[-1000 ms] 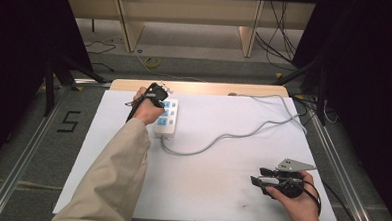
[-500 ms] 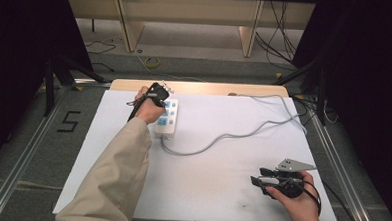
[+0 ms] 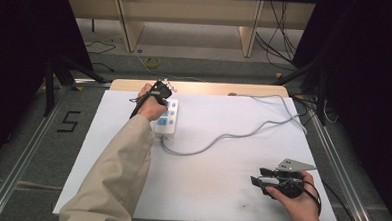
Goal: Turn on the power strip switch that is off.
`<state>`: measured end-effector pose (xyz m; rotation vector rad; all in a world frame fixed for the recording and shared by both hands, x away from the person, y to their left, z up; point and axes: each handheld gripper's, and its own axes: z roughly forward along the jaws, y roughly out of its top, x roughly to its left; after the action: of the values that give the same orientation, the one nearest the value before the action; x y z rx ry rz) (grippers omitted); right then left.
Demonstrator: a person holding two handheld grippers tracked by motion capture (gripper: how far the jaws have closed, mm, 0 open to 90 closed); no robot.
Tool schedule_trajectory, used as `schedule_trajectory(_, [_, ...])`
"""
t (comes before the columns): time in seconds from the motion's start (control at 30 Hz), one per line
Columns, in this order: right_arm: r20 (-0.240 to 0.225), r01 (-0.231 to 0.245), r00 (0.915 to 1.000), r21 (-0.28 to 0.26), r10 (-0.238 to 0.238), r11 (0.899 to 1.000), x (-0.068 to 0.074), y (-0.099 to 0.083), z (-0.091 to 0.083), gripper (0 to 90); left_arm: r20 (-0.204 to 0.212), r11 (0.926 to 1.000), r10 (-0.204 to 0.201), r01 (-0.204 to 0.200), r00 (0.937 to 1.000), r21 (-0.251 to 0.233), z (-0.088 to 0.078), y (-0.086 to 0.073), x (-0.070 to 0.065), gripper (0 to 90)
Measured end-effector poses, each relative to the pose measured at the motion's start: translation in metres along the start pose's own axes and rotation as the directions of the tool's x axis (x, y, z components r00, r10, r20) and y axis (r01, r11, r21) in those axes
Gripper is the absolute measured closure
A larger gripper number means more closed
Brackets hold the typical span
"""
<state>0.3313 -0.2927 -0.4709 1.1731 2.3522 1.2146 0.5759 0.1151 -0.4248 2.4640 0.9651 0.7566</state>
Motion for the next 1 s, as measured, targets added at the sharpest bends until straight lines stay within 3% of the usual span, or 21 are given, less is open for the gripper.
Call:
schedule_trajectory(0.4, [-0.001,0.002,1.0,0.0,-0.002,1.0,0.0,0.0,0.001,47.4,-0.005,0.9993,0.036,-0.036,0.9993,0.001,0.001,0.011,0.001,89.8])
schedule_trajectory(1.0, [0.0,-0.001,1.0,0.002,0.001,1.0,-0.001,0.0,0.0,47.4,-0.005,0.9993,0.036,-0.036,0.9993,-0.007,0.02,0.016,-0.005,89.8])
